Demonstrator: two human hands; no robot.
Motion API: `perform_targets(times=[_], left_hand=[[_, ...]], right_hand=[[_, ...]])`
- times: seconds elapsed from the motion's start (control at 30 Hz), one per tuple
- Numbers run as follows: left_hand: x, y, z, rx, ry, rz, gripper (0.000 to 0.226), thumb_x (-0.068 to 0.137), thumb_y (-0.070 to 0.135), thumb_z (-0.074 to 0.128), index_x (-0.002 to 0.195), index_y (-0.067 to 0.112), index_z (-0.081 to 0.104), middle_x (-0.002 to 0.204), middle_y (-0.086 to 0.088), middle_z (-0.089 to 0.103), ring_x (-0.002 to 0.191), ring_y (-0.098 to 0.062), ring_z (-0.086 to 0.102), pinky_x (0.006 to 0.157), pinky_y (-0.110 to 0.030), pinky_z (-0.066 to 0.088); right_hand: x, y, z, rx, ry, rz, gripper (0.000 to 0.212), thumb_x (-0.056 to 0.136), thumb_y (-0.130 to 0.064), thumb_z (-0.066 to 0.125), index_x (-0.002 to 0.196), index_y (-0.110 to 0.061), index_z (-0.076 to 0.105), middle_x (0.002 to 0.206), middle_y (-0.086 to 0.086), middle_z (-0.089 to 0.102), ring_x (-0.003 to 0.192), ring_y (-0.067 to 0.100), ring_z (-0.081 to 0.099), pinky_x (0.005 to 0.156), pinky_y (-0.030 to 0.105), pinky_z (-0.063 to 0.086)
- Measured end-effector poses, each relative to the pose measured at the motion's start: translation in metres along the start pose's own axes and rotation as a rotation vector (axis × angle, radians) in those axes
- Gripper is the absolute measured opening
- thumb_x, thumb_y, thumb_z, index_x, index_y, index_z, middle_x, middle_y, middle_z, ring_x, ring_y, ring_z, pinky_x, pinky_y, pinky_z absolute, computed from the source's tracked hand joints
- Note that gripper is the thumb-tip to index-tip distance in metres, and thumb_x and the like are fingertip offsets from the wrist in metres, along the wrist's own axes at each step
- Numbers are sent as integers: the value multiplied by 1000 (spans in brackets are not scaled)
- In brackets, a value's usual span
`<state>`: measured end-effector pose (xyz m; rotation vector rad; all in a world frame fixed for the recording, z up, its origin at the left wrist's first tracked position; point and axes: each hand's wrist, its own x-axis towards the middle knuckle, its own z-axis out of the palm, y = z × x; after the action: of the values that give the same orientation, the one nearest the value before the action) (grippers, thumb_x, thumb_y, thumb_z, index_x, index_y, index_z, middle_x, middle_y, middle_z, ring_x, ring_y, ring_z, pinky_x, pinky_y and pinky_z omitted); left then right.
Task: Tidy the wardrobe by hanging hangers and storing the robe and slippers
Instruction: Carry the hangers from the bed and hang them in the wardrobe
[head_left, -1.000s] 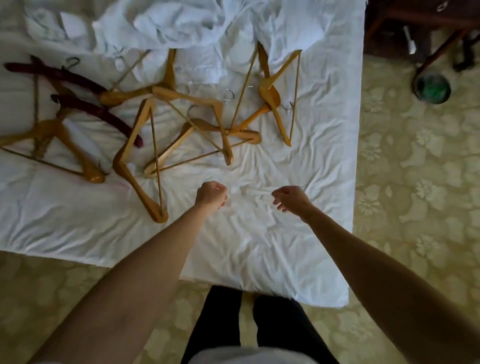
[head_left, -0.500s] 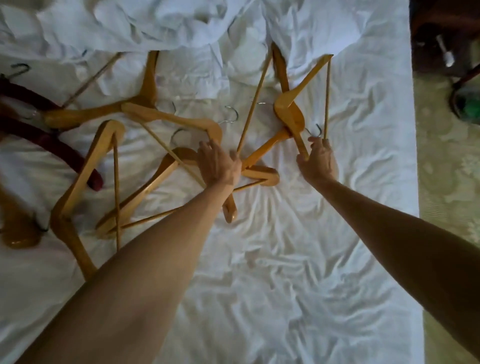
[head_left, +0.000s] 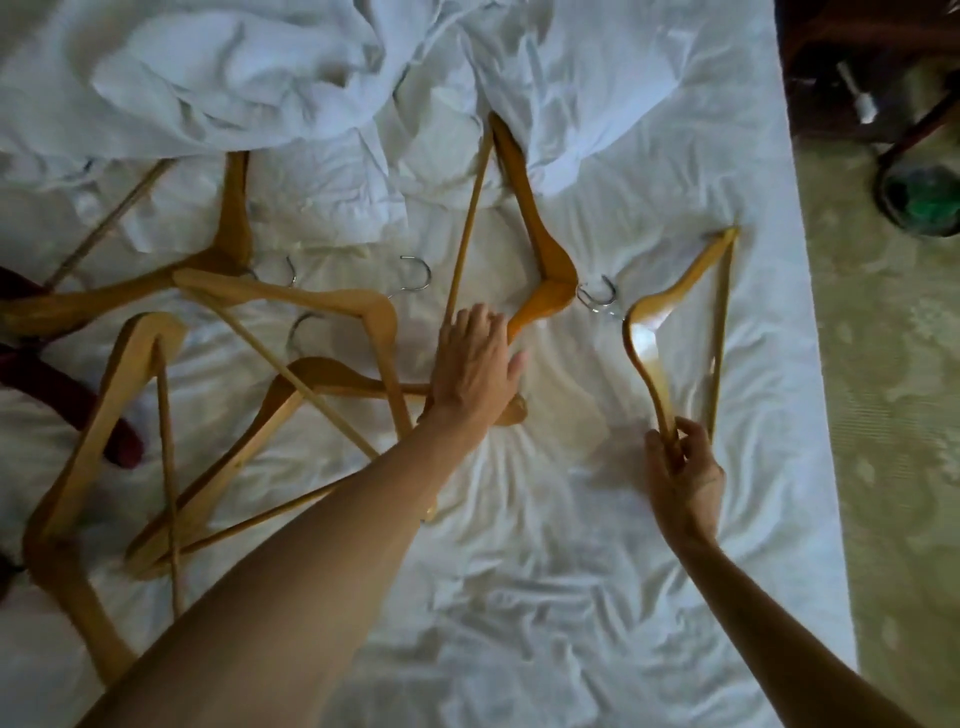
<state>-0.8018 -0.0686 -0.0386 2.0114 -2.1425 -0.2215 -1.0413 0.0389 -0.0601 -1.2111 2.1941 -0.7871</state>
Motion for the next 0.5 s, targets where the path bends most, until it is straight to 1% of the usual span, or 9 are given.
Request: perform_targets(times=[0.07, 0.1, 0.13, 0.2, 0.3, 0.37, 0.4, 0.47, 0.5], left_hand=[[11, 16, 7, -62, -212, -86, 50, 100, 40, 53, 139, 9, 46, 130, -12, 58, 118, -29, 57, 92, -38, 46], [17, 21, 10, -92, -263, -155, 42, 103, 33, 50, 137, 8, 47, 130, -13, 59, 117, -29, 59, 92, -37, 48], [21, 27, 11, -116, -276, -211, 34, 104, 28, 48, 131, 8, 52, 127, -14, 61, 116, -30, 60, 92, -38, 49], [19, 38, 6, -183, -284, -289, 29, 103, 28, 51, 118, 6, 63, 116, -15, 67, 109, -32, 65, 89, -39, 52], [5, 57, -18, -423, -264, -380, 34, 100, 39, 56, 100, 8, 70, 95, -10, 73, 89, -28, 70, 77, -36, 56], [-6, 69, -48, -642, -257, -448, 34, 98, 43, 59, 86, 12, 68, 79, -6, 71, 75, -25, 70, 69, -37, 59], [-12, 75, -67, -766, -242, -488, 34, 98, 43, 59, 81, 14, 65, 73, -4, 69, 68, -24, 69, 63, -37, 59], [-30, 88, -112, -987, -230, -569, 35, 98, 43, 59, 78, 15, 60, 65, -2, 64, 57, -19, 63, 50, -31, 52], [-41, 96, -136, -1059, -221, -598, 36, 98, 44, 59, 80, 13, 61, 62, -2, 63, 54, -17, 61, 47, -27, 49]], right_hand=[[1, 1, -5, 41, -26, 28, 12, 95, -38, 63, 91, -27, 60, 63, -2, 55, 56, 23, 55, 51, 36, 45], [3, -2, -6, 54, -25, 27, 21, 95, -39, 63, 80, -25, 57, 59, -3, 50, 53, 21, 51, 49, 34, 42], [4, -6, -10, 62, -20, 27, 31, 95, -39, 62, 72, -21, 53, 57, -3, 46, 51, 18, 46, 48, 32, 38], [4, -14, -22, 105, -23, 16, 41, 96, -41, 62, 66, -14, 51, 55, -2, 41, 48, 12, 39, 45, 29, 32], [-3, -35, -53, 254, -45, 27, 44, 99, -49, 55, 78, -11, 63, 54, -1, 40, 48, 10, 39, 45, 29, 32], [-12, -62, -85, 427, -84, 110, 41, 102, -47, 49, 93, -14, 72, 55, 0, 39, 46, 11, 38, 43, 27, 33], [-17, -78, -104, 482, -111, 138, 41, 103, -44, 47, 95, -13, 72, 56, 2, 38, 45, 11, 37, 41, 25, 33], [-32, -107, -146, 505, -179, 136, 40, 104, -41, 46, 94, -12, 72, 57, 5, 40, 46, 14, 40, 41, 24, 37], [-40, -118, -164, 518, -217, 118, 39, 104, -39, 46, 95, -11, 72, 56, 4, 42, 47, 15, 42, 43, 25, 39]])
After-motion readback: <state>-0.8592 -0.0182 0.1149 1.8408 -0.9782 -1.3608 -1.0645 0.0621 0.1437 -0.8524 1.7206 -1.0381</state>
